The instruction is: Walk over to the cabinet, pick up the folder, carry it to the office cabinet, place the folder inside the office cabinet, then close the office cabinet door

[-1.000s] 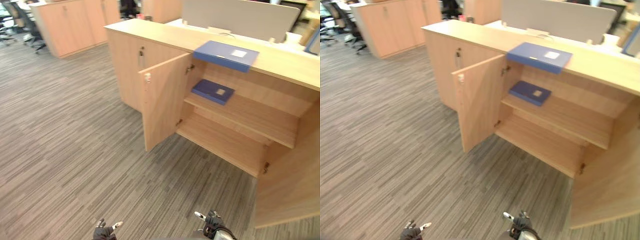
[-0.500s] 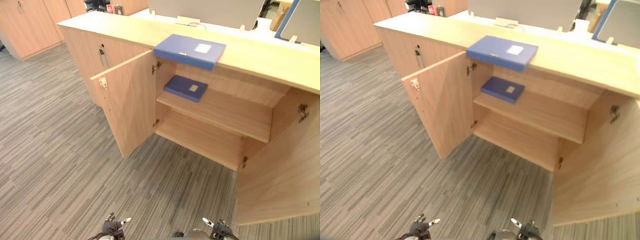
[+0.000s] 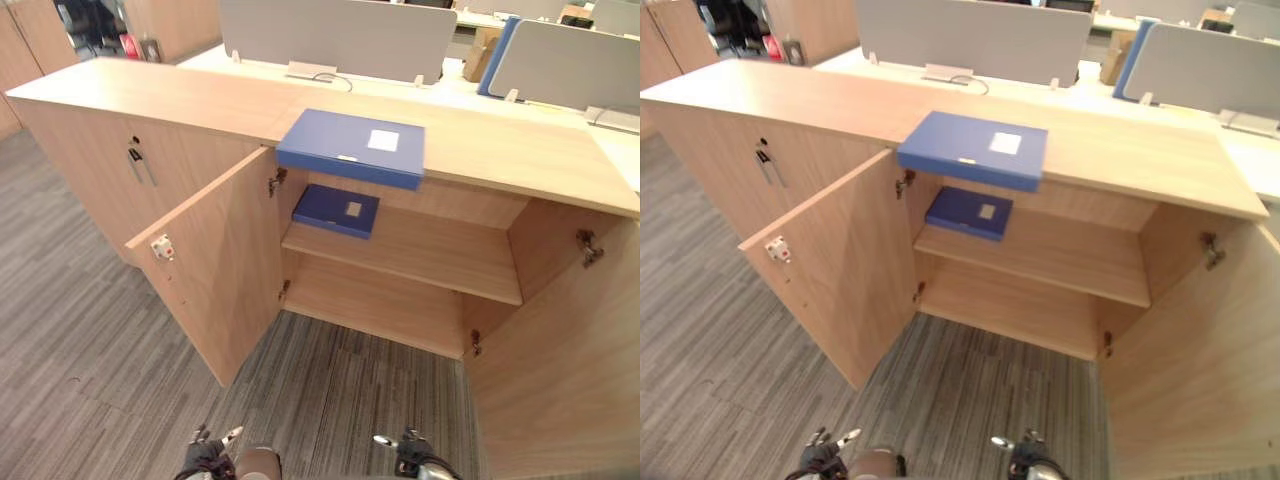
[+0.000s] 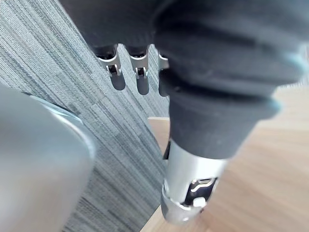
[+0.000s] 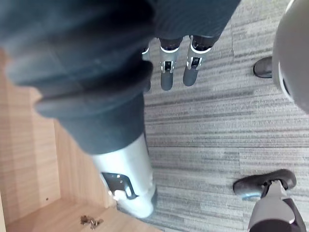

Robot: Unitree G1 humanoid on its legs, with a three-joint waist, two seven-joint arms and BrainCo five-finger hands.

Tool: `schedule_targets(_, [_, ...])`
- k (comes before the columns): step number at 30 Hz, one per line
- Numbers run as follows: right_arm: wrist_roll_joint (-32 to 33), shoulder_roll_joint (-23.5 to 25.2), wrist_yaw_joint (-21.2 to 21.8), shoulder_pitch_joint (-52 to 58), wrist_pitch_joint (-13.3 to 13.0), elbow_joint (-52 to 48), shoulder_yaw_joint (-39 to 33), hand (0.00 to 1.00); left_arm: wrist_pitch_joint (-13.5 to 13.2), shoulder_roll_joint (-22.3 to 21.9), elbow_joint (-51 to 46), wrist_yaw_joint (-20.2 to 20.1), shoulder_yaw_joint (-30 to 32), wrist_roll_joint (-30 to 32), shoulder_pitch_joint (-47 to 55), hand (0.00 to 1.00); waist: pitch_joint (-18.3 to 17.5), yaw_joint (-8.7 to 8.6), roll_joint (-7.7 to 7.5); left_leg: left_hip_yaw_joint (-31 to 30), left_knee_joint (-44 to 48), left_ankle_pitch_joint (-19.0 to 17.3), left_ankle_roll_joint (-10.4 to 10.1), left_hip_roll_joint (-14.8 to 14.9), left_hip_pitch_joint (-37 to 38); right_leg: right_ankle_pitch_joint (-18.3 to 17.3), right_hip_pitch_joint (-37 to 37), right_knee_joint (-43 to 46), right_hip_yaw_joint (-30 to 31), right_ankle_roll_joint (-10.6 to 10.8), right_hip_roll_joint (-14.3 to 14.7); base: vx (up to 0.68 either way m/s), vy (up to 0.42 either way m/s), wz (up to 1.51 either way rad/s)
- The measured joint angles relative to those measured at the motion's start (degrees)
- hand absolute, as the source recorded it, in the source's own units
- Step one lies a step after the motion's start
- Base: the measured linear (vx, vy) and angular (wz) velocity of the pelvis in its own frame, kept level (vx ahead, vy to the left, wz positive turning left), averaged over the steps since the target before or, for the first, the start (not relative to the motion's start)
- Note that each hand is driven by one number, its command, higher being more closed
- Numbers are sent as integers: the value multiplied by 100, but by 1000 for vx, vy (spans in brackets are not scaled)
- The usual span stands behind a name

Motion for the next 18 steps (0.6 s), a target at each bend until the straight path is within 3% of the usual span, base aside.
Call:
schedule_targets(4, [-18, 4, 23, -66, -15, -2, -46, 0, 29, -21, 184, 56, 232, -380, 5, 0, -65, 105, -44, 481, -479, -42, 182, -271, 563, 505, 12, 70, 179, 102, -428, 250, 284, -48])
schedule_targets(7, [-45, -4, 35, 37, 4, -69, -82, 0, 48, -76, 276, 56, 216, -395, 25, 0, -127, 188, 55, 906, -1191, -10, 336, -462, 1269, 516, -668, 1358, 467, 107, -874, 109, 168, -89])
schedule_targets(9, [-51, -9, 30, 150, 17, -161, -117, 0, 51, -68, 285, 47, 178, -368, 31, 0, -132, 146, 68, 1051, -1563, 11, 398, -594, 1631, 563, -1174, 2366, 399, -5, -1204, 52, 80, -56])
schedule_targets(10, [-48, -13, 18, 147, 21, -169, -147, 0, 59, -59, 317, 44, 170, -344, 47, 0, -127, 37, 86, 1097, -1714, 6, 421, -606, 1805, 474, -1278, 2760, 141, -124, -1392, 42, 6, -26])
schedule_targets(11, [-53, -10, 12, 147, 20, -167, -146, 0, 60, -45, 334, 43, 116, -333, 78, 0, -139, -1, 103, 1112, -1787, 7, 420, -574, 1911, 319, -1309, 2885, -66, -91, -1416, 40, -52, -21])
schedule_targets(13, [-51, -4, 2, 126, -4, -167, -150, 0, 60, 17, 377, 34, -66, -246, 119, 0, -129, -97, 116, 1116, -1917, 64, 321, -414, 2044, -57, -1444, 2566, -482, -4, -1127, 43, -135, -11])
schedule_targets(16, [-33, -3, -18, 39, -10, -169, -129, 0, 51, 35, 389, 27, -101, -128, 89, 0, -31, -134, 73, 1094, -2074, 13, 184, -296, 2229, -51, -1696, 1709, -678, 41, -679, 33, -244, -10])
schedule_targets(18, [-27, -105, -22, 38, -34, -134, -83, 0, 59, -11, 535, 14, -205, -38, 22, 0, -37, -160, 167, 682, -2218, 17, 71, -277, 2305, -80, -1564, 1625, -809, 46, -462, 59, -196, 2])
